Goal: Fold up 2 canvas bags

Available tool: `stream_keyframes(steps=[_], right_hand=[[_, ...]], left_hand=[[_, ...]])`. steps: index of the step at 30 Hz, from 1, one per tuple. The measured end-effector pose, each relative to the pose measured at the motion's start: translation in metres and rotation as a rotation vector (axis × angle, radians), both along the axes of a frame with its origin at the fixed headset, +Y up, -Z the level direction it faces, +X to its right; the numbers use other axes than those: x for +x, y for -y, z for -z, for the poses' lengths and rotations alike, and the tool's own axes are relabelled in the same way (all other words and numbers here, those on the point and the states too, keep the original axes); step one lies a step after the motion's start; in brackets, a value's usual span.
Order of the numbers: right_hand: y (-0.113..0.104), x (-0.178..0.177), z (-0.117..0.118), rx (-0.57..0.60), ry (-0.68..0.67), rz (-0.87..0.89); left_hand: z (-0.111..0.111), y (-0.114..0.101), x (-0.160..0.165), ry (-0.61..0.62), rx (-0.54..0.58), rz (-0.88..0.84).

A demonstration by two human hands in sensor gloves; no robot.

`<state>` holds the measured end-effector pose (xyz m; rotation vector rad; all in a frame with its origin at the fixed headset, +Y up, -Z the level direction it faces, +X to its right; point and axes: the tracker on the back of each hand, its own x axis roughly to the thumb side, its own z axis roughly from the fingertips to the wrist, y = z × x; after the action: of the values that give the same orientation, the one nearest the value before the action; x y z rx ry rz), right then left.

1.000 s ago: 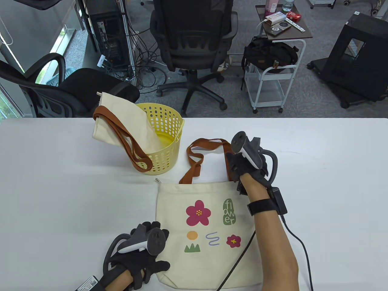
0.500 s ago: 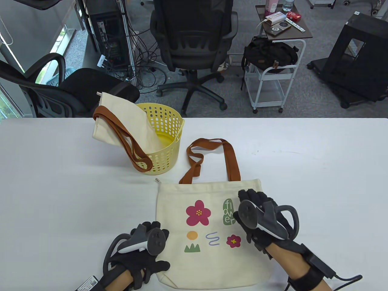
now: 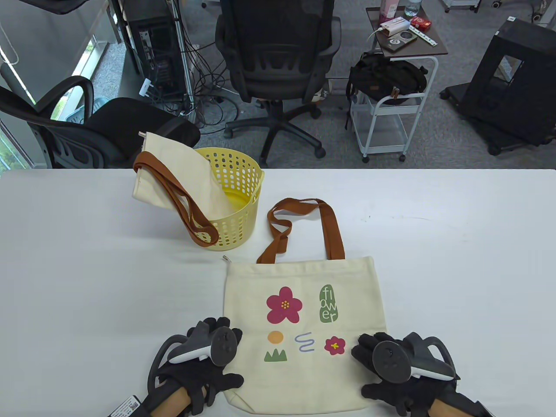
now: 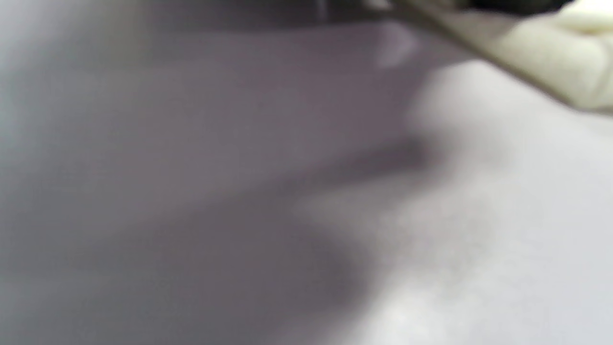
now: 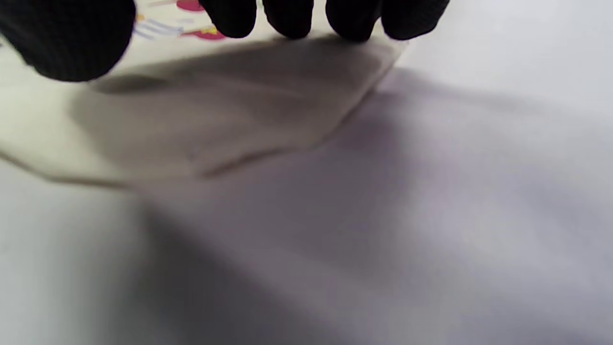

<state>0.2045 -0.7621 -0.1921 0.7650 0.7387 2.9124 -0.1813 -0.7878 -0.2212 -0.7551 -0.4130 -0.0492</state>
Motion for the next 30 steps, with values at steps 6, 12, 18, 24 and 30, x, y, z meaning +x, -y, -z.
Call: stream_keyframes(steps=[6,12,18,24,30], right_hand=[[0.012,0.002,-0.005,0.037,-0.004,-0.026],[0.014,0.005,-0.004,-0.008,-0.014,-0.019],[0.014,0.009,-0.001,0.034,-0.005,0.014],[0.012,0.013,0.002,0.198,0.050,0.061],[0.006,0.014,0.004,0.349,0.098,0.121]], left_hand=[[-0.005,-0.024,0.003,0.049,0.092,-0.080],[-0.015,-0.012,0.009,0.176,-0.067,0.010],[-0.018,-0.014,0.015,0.190,0.046,0.042],[-0.019,-0.022,0.018,0.151,0.280,0.029],[-0.010,-0.030,0.009,0.067,0.271,-0.076]])
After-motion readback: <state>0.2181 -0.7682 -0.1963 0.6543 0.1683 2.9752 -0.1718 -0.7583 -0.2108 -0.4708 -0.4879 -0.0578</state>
